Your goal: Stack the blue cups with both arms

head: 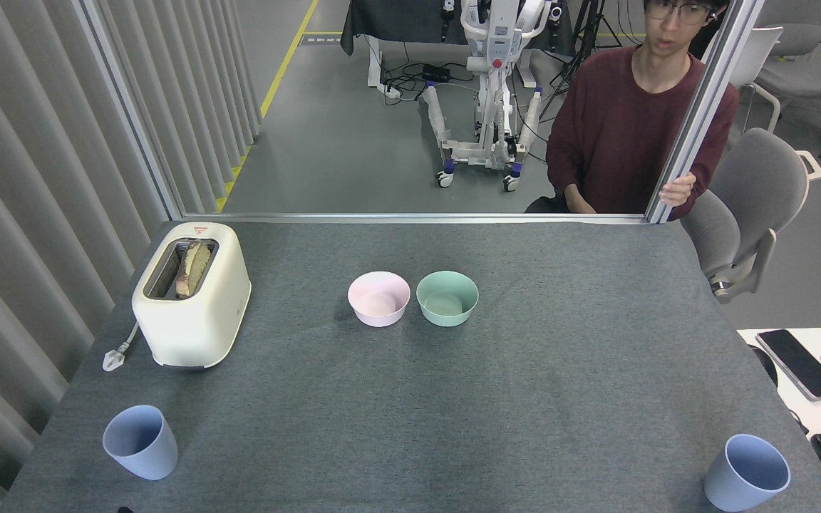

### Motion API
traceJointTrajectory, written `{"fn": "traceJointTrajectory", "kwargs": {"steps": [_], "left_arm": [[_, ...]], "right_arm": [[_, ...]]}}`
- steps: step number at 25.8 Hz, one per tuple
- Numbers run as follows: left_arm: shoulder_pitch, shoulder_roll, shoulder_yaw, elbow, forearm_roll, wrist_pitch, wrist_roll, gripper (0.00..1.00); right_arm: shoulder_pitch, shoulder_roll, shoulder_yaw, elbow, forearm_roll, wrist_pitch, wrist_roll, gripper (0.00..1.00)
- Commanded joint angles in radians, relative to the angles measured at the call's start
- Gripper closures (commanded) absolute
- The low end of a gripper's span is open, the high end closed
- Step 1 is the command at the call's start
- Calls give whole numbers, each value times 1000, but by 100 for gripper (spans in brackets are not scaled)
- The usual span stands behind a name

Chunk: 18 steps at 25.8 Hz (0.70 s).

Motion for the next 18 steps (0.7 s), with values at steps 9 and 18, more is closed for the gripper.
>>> {"fn": "traceJointTrajectory", "kwargs": {"steps": [9,18], "left_arm": [[-62,-13,55,77,38,74,2,0],[-180,-10,52,232,20,104,-1,0]], "right_arm": [[-5,-3,1,0,0,23,-1,0],[-12,-1,1,0,20,23,0,0]]}}
